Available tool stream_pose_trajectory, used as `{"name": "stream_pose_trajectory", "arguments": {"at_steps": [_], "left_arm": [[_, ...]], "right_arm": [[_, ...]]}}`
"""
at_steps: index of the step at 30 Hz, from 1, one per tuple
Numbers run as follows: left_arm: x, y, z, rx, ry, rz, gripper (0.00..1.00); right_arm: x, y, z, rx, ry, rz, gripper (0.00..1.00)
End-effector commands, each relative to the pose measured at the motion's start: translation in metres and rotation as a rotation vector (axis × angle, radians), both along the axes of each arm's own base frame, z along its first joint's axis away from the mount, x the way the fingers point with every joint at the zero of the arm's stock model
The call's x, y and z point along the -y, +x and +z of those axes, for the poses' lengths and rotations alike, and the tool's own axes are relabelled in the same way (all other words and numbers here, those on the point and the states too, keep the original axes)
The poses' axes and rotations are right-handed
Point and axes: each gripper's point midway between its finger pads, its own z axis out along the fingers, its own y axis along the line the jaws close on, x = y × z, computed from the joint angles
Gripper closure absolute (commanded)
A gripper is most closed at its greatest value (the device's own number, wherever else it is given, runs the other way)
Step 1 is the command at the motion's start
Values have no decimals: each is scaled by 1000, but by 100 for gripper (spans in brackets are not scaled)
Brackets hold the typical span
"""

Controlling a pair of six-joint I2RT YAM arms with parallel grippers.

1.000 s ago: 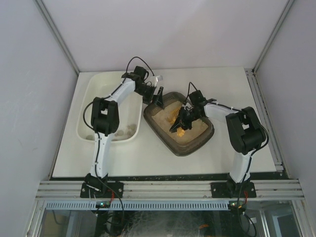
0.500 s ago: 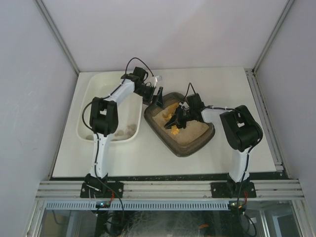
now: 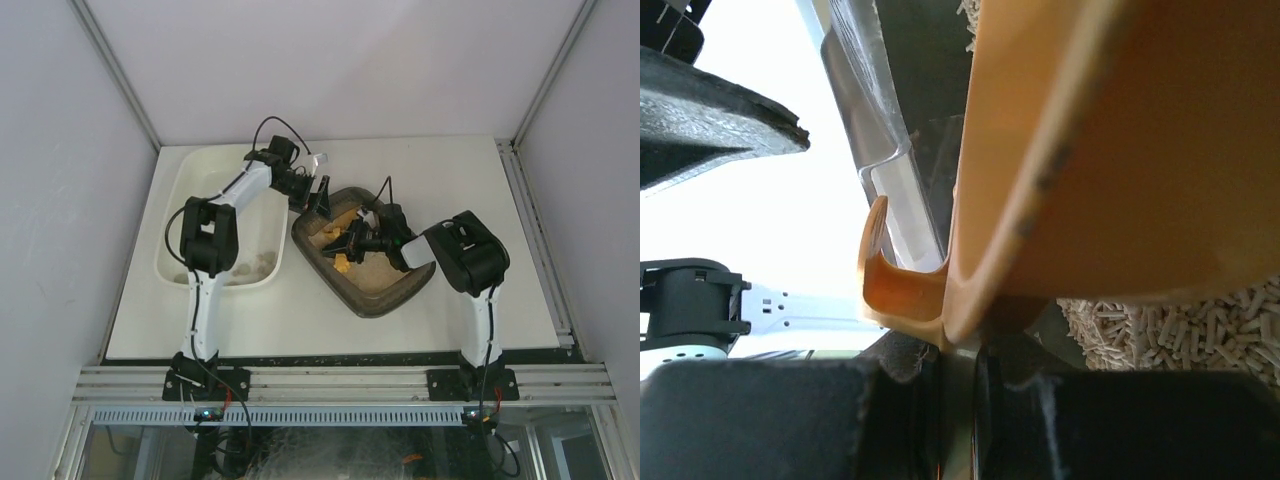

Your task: Clean the litter box

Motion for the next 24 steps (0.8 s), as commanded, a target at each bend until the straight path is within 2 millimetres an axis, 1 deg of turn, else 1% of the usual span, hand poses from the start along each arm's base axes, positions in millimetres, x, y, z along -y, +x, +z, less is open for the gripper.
{"name": "stream_pose_trajectory", "arguments": {"at_steps": [1,5,7,11,15,19,20,24], "left_arm": [[13,-23,50,-13,-97,-34,0],[13,-24,48,-21,-99,-34,0],[14,-24,47,-23,-100,-36,0],[14,-24,46,-28,-103,-37,0],[14,-24,44,-30,-99,-36,0],[12,-25,42,-23,-87,-38,1],[12,-26,41,-22,-84,-39,0],[10,-27,37,-31,-81,-39,1]], "right_arm": [[-11,11,3,98,46,-24,100],[-14,11,1,194,42,27,100],[-13,8,-4,210,48,64,100],[-6,-2,-9,221,32,122,100],[6,-14,-9,211,10,185,100],[24,-19,-14,190,-68,197,100],[29,-23,-18,177,-98,204,100],[40,-29,-18,175,-137,209,100]]}}
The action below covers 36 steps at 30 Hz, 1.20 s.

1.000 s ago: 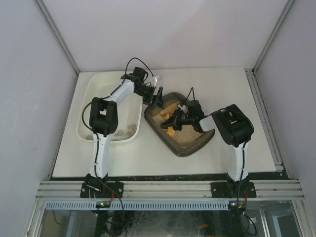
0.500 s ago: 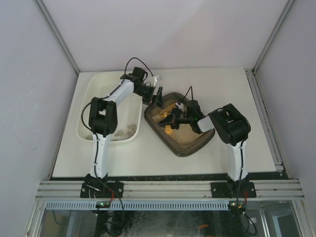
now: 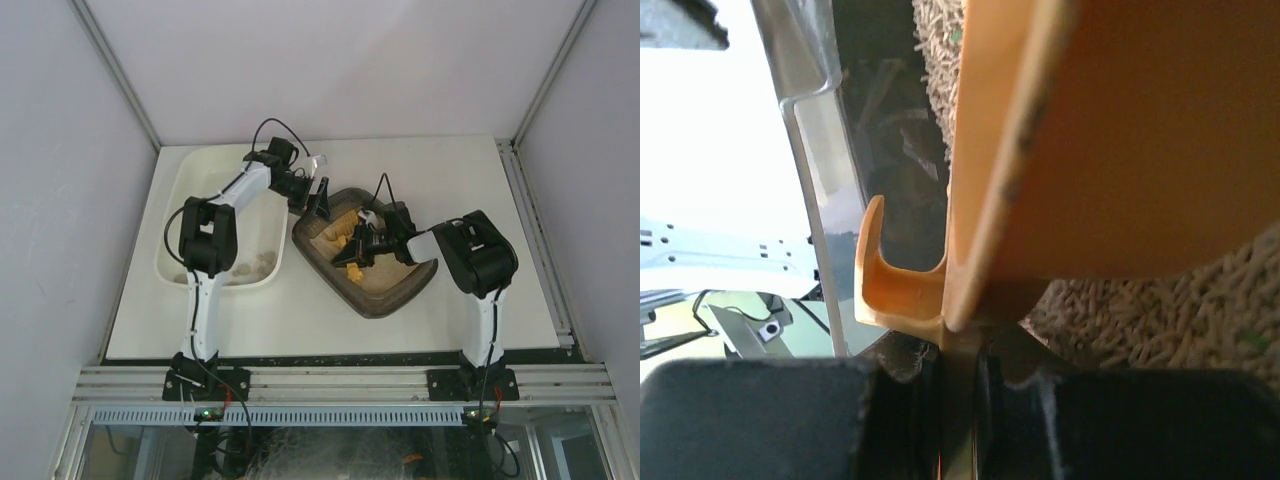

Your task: Clean the litter box

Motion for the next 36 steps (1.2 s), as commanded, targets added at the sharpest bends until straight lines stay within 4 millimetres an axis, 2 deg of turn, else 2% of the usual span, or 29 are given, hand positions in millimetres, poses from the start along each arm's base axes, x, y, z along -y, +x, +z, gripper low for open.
{"name": "stream_pose_trajectory", "arguments": {"at_steps": [1,6,13,25,36], "left_arm": [[13,-20,37,-7,-80,-38,0],[13,-20,35,-12,-78,-36,1],[12,-20,35,-7,-69,-35,1],[12,-19,33,-8,-67,-33,1],[11,-19,31,-5,-57,-29,0]], "right_arm": [[16,-16,2,22,-61,50,100],[26,-20,3,3,-110,38,100],[40,-20,13,-12,-146,13,100],[43,-34,29,22,-148,48,100],[43,-38,56,129,-47,60,100]]}}
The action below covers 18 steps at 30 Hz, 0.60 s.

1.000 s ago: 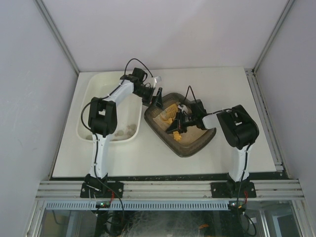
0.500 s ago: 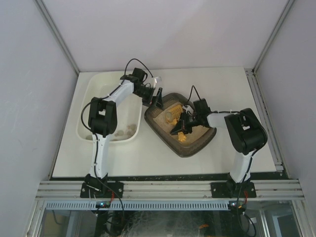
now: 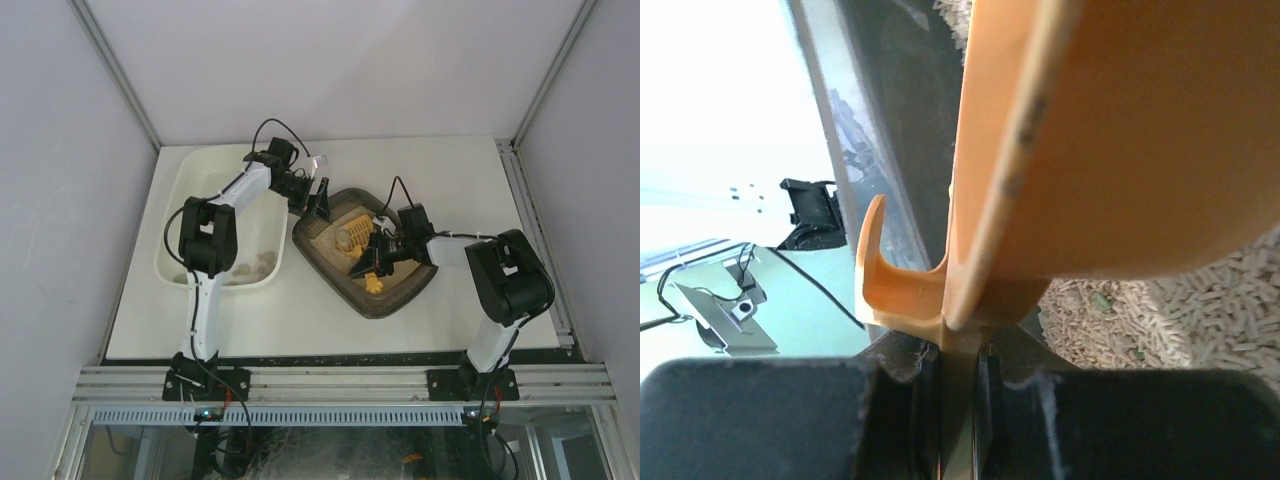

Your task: Clean the litter box

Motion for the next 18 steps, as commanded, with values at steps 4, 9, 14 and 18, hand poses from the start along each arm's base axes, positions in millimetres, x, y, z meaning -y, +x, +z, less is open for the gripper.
{"name": "stream_pose_trajectory", "arguments": {"at_steps": [4,9,14,18], "left_arm": [[10,-17,34,-1,-54,-28,0],[7,-15,39,19,-40,-25,0],[1,-3,60,58,-51,-5,0],[-11,-3,85,91,-54,-30,0]], "right_arm": [[-3,14,40,192,97,26,100],[-1,19,43,232,105,24,100],[5,20,43,285,86,34,100],[5,23,60,389,112,41,100]]}}
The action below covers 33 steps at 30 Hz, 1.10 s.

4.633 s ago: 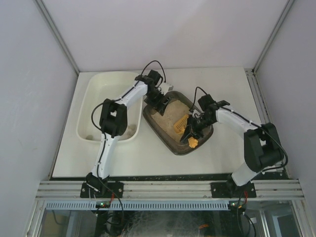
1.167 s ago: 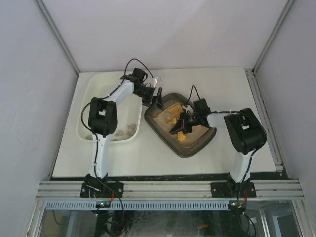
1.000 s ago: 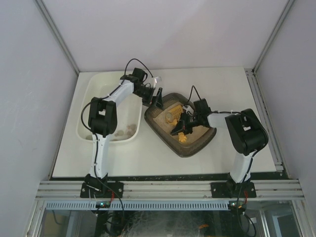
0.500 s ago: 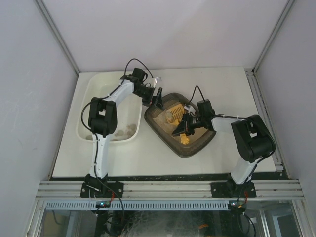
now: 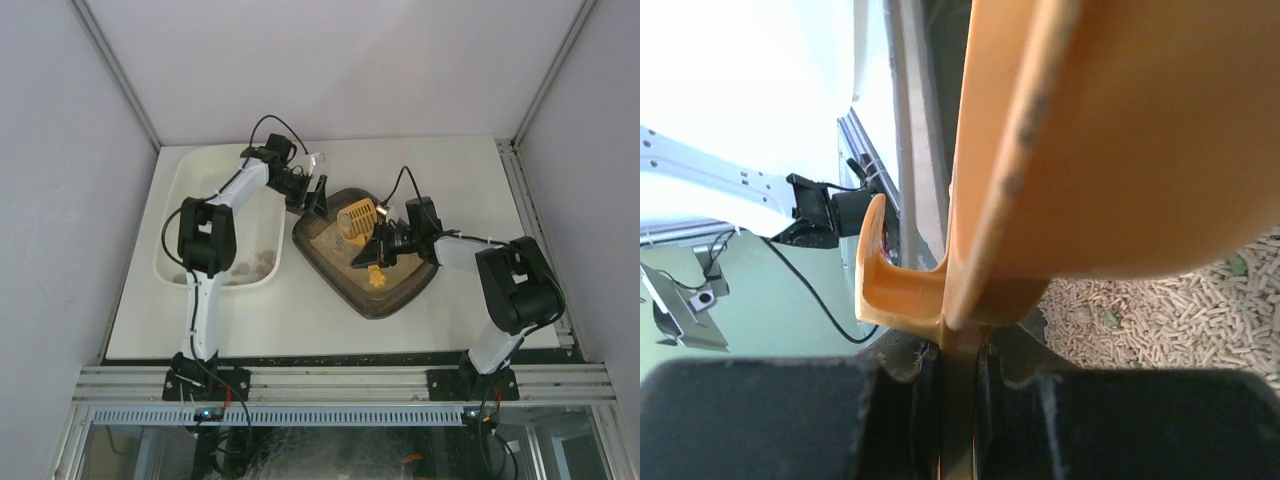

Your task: Clean the litter box

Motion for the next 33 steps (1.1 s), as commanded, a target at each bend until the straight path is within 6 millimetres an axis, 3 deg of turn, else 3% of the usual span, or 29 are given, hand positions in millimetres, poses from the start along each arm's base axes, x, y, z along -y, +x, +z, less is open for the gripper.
{"name": "stream_pose_trajectory", "arguments": {"at_steps": [1,6,11,19,27,30,33], "left_arm": [[-10,-3,81,111,-57,-46,0],[-40,-10,91,123,-17,-28,0],[-64,-33,95,112,-13,-25,0],[-78,-69,88,95,10,-65,0],[-95,-83,108,185,84,-102,0],[-107,-81,119,258,159,-67,0],[-121,-81,126,305,237,-24,0]], "right_arm": [[0,10,43,240,77,28,100],[3,16,80,310,276,10,100],[10,10,116,355,458,14,100],[6,4,119,321,502,35,100],[11,-23,144,284,540,53,100],[18,-35,140,216,537,16,100],[19,-48,123,127,488,-25,100]]}}
